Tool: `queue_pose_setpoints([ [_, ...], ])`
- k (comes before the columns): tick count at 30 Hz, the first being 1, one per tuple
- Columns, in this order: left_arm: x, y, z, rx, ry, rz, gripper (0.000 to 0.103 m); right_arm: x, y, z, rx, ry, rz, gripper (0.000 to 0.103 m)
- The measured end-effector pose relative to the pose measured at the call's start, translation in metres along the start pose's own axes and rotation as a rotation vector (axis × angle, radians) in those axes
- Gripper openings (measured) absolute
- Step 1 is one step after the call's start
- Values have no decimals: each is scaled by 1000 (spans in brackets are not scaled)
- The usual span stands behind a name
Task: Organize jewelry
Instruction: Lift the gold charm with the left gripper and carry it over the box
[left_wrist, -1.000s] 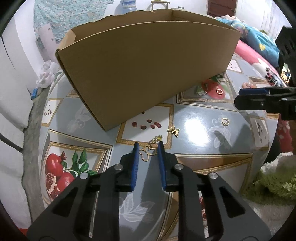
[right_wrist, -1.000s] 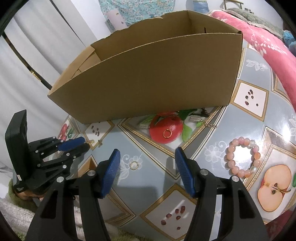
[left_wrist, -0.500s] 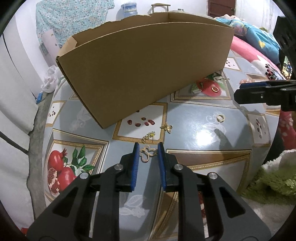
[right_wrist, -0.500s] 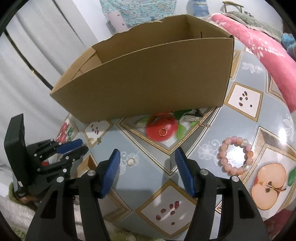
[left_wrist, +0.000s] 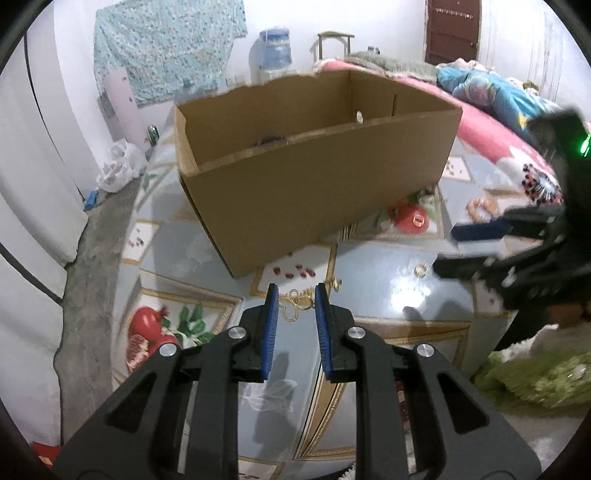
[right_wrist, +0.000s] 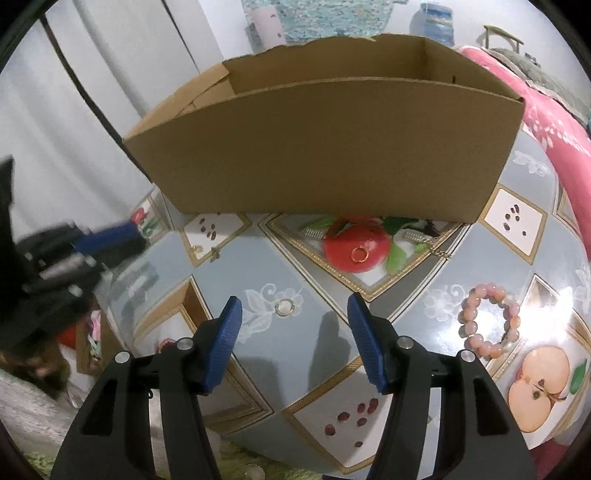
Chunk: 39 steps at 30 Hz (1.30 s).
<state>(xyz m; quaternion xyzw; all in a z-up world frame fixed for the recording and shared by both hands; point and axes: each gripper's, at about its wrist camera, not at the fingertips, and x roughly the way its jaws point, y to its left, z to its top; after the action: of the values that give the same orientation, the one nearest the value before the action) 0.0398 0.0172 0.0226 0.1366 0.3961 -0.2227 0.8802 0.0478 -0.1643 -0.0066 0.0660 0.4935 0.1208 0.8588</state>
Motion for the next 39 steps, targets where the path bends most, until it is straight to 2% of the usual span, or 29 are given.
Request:
queue_pose_setpoints([
  [3, -8, 3, 6, -5, -17, -1, 19, 5, 4, -2, -28, 0, -6, 56],
  [8, -5, 0, 5, -5, -17, 6, 19, 18, 14, -4, -96, 9, -37, 34],
  [15, 4, 1, -2, -25, 4, -9, 19, 22, 25, -5, -170, -5, -113, 20],
  [16, 5, 1, -3, -24, 7, -6, 19, 22, 25, -5, -170, 2, -104, 13],
  [29, -11, 4, 7, -31, -37, 10, 19, 8, 12, -4, -119, -21, -58, 12],
  [36, -36, 2, 38, -13, -136, -28, 19, -49, 15, 12, -150, -137, -38, 12],
  [39, -47, 1, 60, 4, -194, -52, 19, -81, 13, 35, -173, -223, -26, 12],
])
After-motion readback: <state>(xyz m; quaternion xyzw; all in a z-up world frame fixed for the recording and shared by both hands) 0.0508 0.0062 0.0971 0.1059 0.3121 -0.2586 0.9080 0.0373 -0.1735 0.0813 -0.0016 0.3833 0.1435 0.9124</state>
